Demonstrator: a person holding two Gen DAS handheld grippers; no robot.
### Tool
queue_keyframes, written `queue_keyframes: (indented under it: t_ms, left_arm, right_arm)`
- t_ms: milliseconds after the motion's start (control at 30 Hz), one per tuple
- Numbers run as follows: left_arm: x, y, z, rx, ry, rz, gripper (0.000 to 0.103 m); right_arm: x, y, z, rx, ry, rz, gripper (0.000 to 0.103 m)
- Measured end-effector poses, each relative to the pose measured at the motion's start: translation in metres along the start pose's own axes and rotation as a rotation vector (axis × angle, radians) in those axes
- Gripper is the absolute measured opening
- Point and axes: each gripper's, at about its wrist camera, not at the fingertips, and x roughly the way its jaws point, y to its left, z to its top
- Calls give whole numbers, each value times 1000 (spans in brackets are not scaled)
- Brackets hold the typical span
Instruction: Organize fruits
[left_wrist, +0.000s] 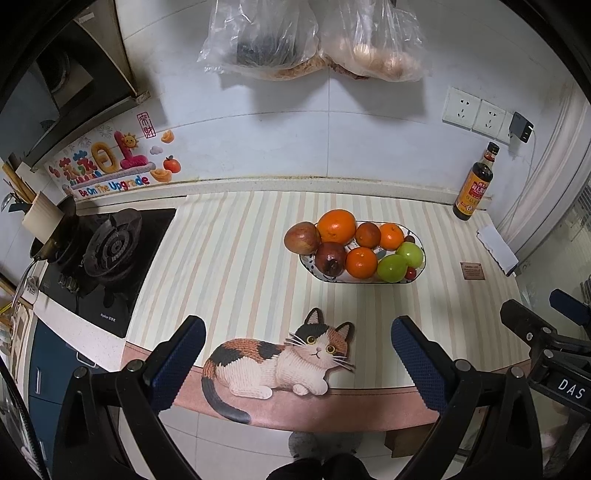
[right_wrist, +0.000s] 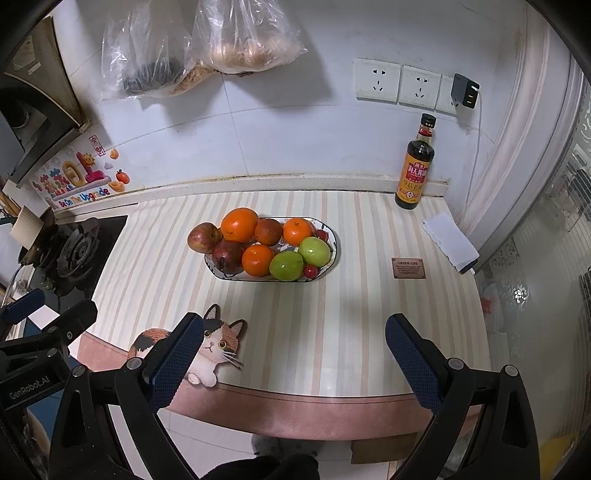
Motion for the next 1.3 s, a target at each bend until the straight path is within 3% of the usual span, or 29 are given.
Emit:
queue_keyframes:
  t_ms: [1300]
  left_arm:
    - [-9, -8, 8, 8, -24, 7, 103]
  right_arm:
    - [-4, -9, 9, -5, 1, 8, 101]
